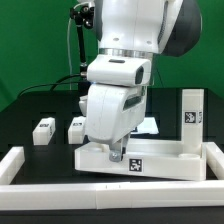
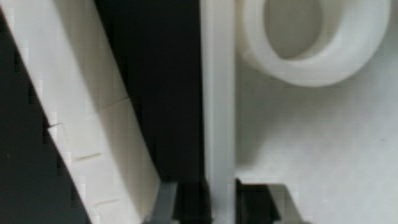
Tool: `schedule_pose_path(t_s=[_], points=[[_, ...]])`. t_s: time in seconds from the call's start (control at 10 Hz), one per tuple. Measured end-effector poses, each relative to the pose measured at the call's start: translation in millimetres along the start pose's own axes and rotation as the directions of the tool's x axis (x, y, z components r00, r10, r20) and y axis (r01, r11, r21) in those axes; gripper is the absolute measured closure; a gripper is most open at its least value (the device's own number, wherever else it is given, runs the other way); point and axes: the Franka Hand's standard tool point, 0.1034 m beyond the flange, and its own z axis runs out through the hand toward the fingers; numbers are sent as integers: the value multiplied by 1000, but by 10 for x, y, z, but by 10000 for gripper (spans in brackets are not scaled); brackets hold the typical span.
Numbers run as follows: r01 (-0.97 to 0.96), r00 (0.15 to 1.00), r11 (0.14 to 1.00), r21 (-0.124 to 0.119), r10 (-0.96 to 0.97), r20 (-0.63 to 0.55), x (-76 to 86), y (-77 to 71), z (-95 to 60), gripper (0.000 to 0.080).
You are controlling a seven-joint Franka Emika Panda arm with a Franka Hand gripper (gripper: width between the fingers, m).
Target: Assemble desk
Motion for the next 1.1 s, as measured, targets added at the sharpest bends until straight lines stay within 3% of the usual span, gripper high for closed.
schedule_pose_path(t_s=[0.3, 0.5, 0.8, 1.1], points=[[9, 1000, 1000, 0, -9, 7, 98, -9, 159, 738], [27, 1000, 1000, -12, -27, 11, 158, 31, 141, 735], [105, 994, 993, -48, -104, 20, 345, 146, 30, 734], [135, 990, 990, -48, -134, 33, 379, 160, 64, 732]])
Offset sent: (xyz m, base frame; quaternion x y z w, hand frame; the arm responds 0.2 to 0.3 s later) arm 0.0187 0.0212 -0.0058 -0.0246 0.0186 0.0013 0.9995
